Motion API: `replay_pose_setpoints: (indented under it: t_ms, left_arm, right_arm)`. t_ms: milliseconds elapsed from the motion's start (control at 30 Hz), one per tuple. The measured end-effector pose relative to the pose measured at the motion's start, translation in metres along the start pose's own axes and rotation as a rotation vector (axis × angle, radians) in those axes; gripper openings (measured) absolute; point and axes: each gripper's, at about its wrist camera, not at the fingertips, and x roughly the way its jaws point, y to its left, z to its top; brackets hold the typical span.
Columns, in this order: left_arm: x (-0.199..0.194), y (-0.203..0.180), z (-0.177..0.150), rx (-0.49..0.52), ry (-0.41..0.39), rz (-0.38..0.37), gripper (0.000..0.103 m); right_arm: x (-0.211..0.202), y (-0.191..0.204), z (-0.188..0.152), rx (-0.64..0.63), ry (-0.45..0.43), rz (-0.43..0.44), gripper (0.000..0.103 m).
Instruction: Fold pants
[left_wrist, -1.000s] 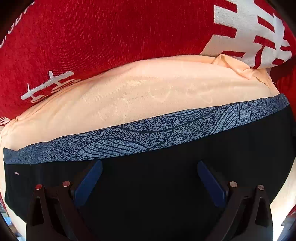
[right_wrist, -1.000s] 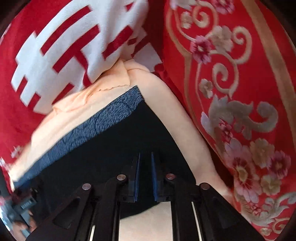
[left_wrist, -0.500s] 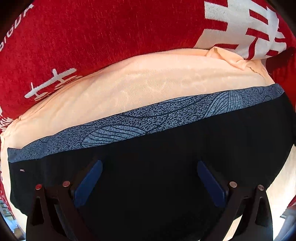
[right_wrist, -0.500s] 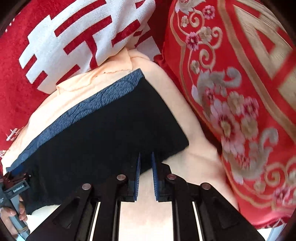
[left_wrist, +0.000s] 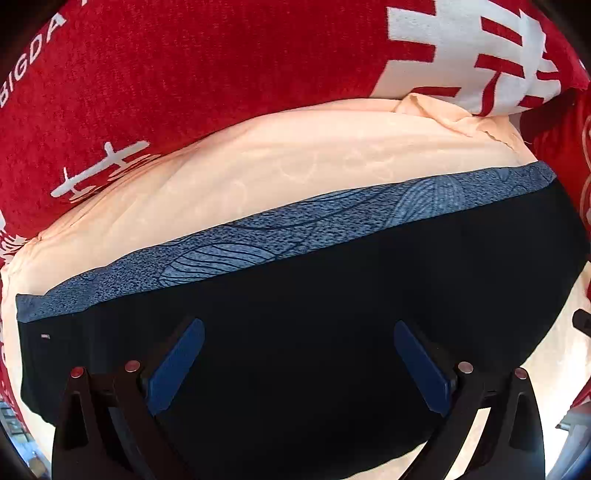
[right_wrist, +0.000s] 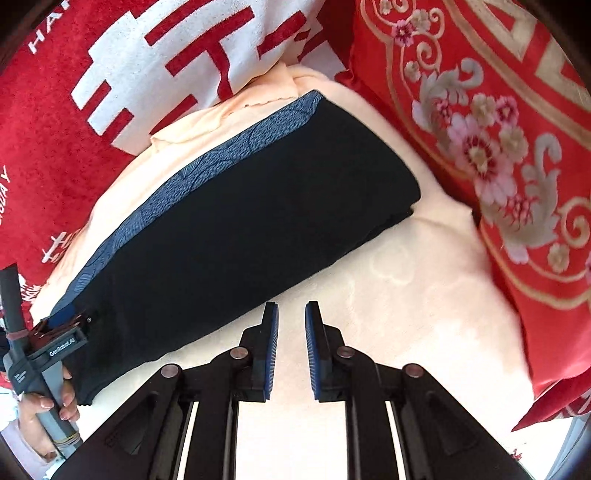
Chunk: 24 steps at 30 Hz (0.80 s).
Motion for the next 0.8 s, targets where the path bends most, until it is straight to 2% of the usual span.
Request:
replay_pose_setpoints:
  t_ms: [267, 300, 367, 467, 633, 800]
  left_arm:
    - [-0.010, -0.033, -0.010, 0.031, 0.023, -0.040, 0.103]
    - [-0.002, -0.041, -0.007, 0.031, 0.033, -0.037, 0.103]
    - [0.000, -0.048, -0.007, 0.034, 0.053, -0.025, 0.103]
    - [-0.001, -0.057, -0.008, 0.020, 0.055, -0.058, 0.103]
    - [-0.002, -0.063, -0.010, -0.026, 0.083, -0.134, 0.103]
    - [0.005, -0.068, -0.009, -0.058, 0.120, -0.155, 0.103]
  right_arm:
    - [0.001, -0.001, -0.011, 0.028, 0.023, 0.040, 0.017]
    - [0.002, -0.001, -0.012, 0.030, 0.025, 0.045, 0.017]
    - [0.003, -0.001, -0.014, 0.036, 0.029, 0.057, 0.027]
    - [0.004, 0.001, -0.015, 0.045, 0.025, 0.085, 0.043]
    - [0.003, 0.004, -0.012, 0.042, 0.029, 0.148, 0.058]
    - [0.005, 0.005, -0.010, 0.046, 0.041, 0.173, 0.059]
